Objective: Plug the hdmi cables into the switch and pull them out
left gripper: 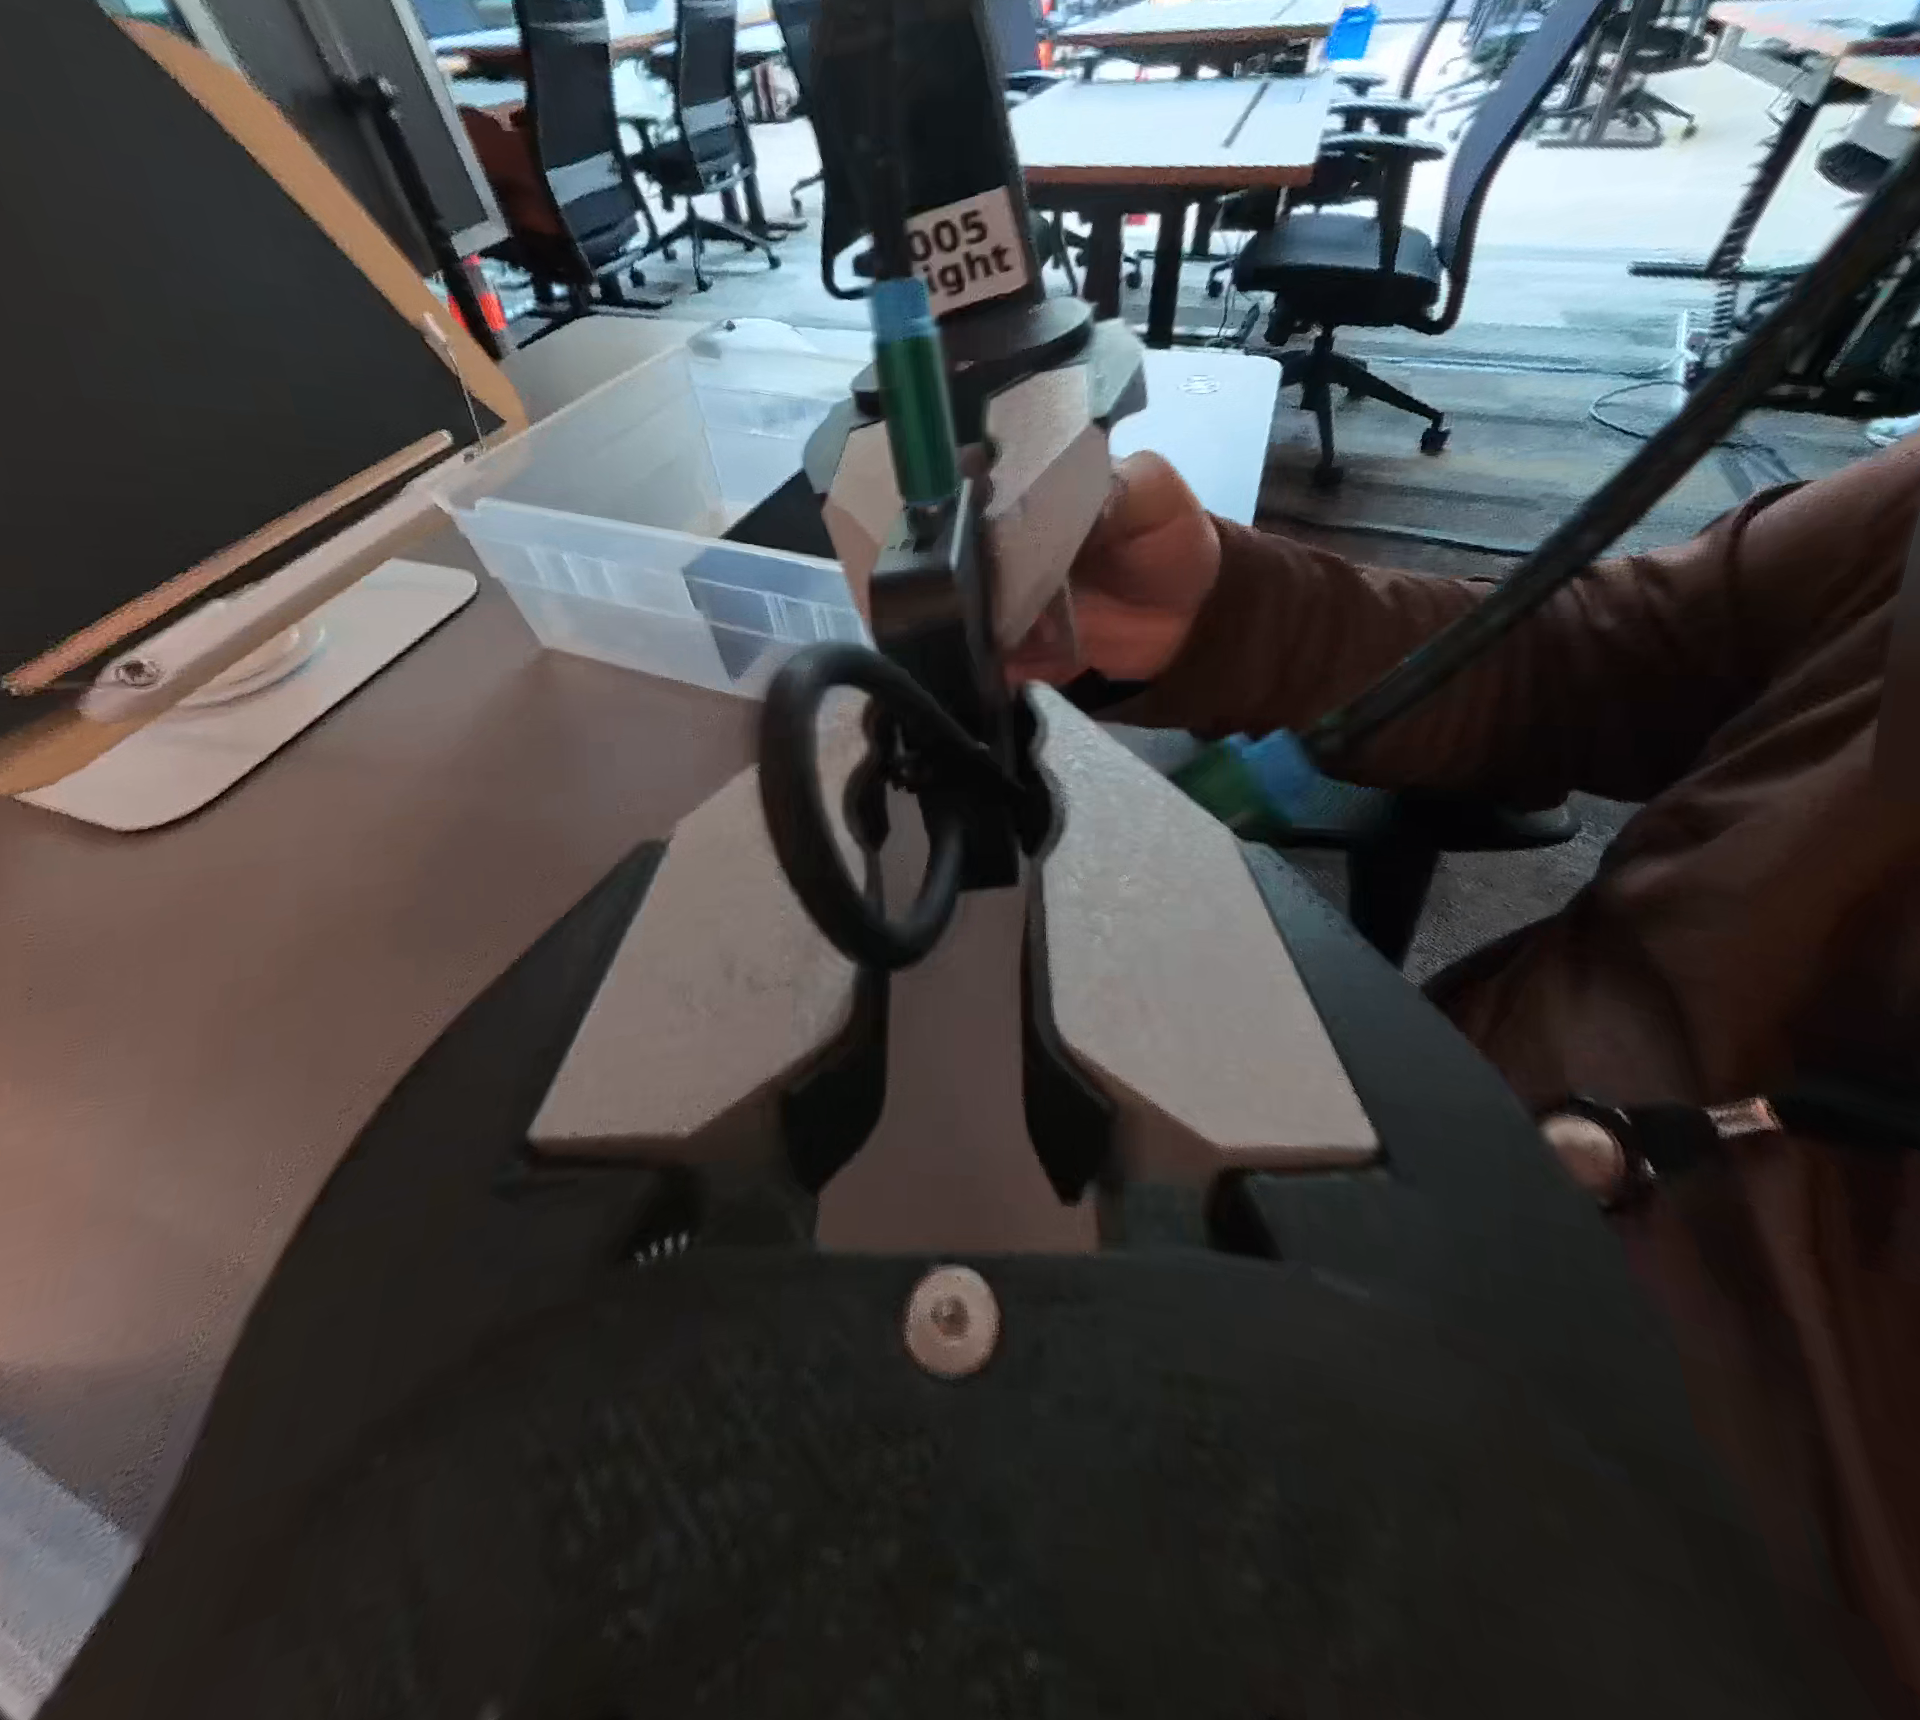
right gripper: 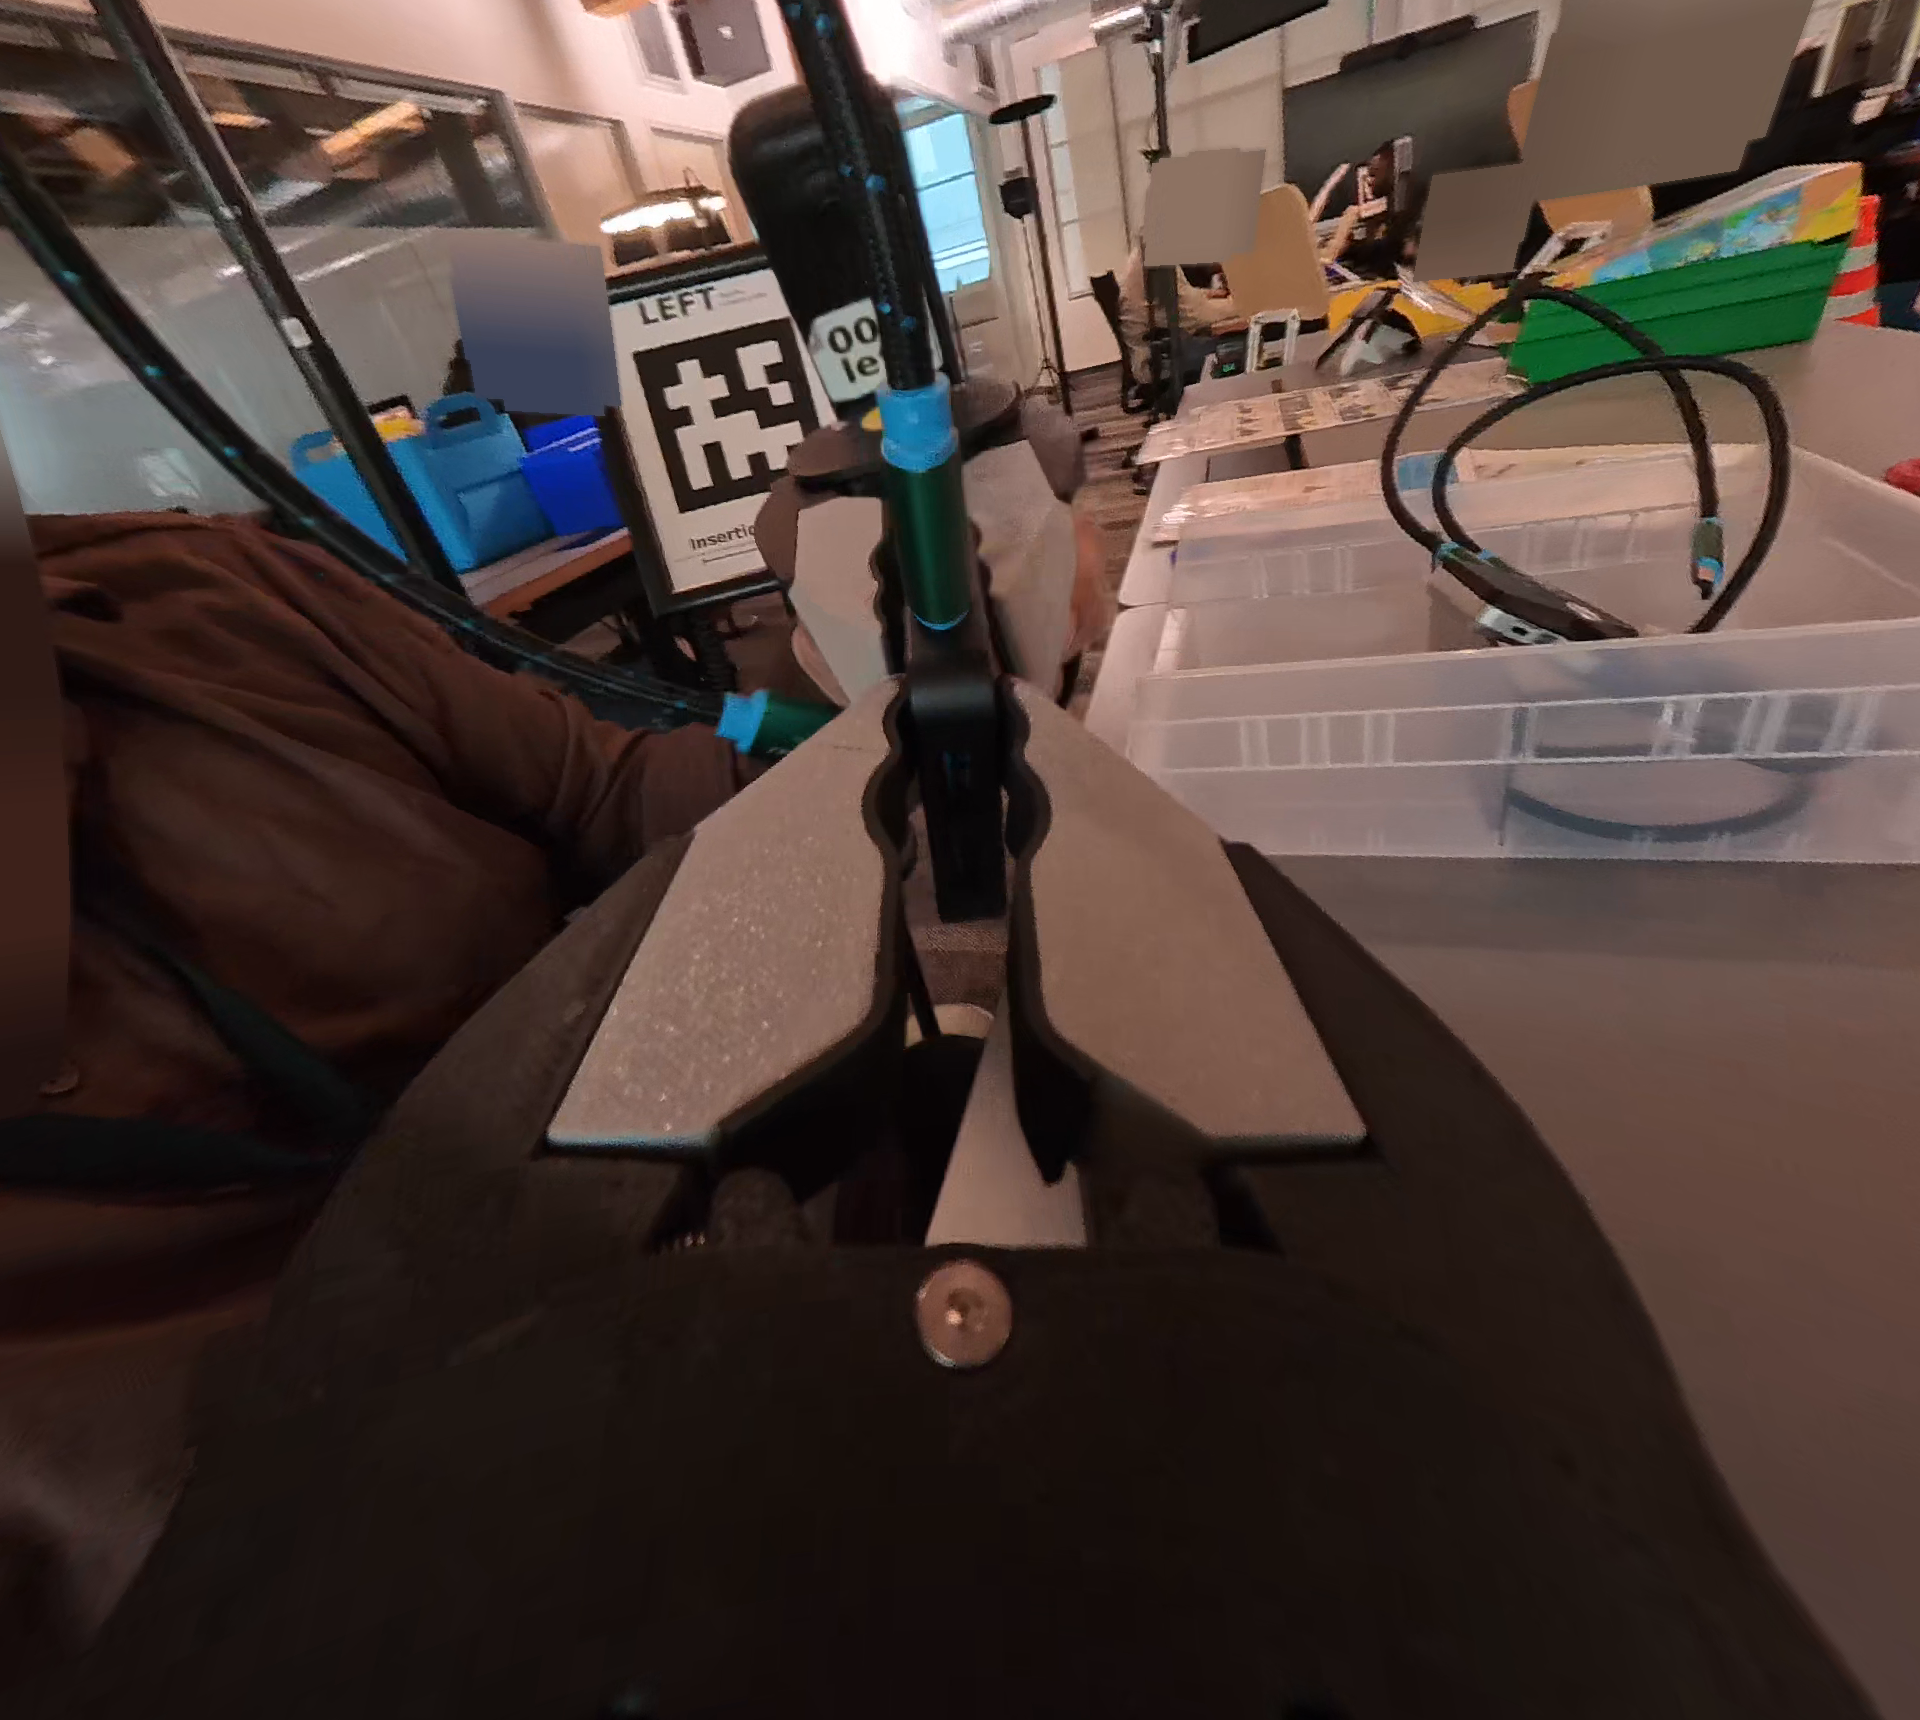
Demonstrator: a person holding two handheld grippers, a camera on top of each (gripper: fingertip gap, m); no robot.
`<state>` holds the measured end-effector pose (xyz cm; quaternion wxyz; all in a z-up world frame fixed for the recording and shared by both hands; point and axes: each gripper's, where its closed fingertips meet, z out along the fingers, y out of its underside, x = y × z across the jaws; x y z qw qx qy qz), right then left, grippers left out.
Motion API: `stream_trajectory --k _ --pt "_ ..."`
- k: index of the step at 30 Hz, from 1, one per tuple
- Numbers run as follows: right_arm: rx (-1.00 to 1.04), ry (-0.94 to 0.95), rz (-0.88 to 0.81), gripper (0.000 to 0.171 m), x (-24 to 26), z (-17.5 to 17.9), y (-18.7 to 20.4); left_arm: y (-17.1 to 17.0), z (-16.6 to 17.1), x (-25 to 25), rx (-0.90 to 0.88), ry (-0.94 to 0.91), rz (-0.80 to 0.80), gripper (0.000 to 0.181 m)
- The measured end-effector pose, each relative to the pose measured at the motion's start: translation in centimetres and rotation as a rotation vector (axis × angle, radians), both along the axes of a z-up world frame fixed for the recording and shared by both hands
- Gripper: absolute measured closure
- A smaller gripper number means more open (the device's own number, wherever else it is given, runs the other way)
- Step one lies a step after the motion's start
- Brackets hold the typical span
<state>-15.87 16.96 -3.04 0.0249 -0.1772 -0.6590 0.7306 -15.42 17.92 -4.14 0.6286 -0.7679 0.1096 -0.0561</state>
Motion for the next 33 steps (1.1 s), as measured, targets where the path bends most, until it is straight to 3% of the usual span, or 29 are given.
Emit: stream_trajectory --k 8,11,17,22,26,33 --pt "0.039 0.001 0.037 0.155 0.8 0.2 -0.2 -0.3 0.1 0.5 -0.004 -0.047 -0.033 0.169" --pt "0.123 0.060 -0.048 0.151 0.8 0.4 0.9 -0.5 -0.1 0.3 -0.027 -0.089 -0.029 0.172" --pt "0.023 0.145 -0.147 0.171 1.2 3.1 3.4 -0.1 -0.2 0.6 -0.046 -0.156 -0.038 0.172" --pt "0.050 0.090 -0.105 0.157 1.3 2.2 2.7 0.3 -0.4 0.9 -0.053 -0.165 -0.037 0.172" --pt "0.051 0.097 -0.110 0.166 1.1 2.0 2.5 0.3 -0.4 0.9 -0.047 -0.200 -0.044 0.170" --pt "0.077 0.098 -0.124 0.164 0.8 1.6 2.3 0.5 -0.8 0.7 -0.062 -0.215 -0.033 0.169"
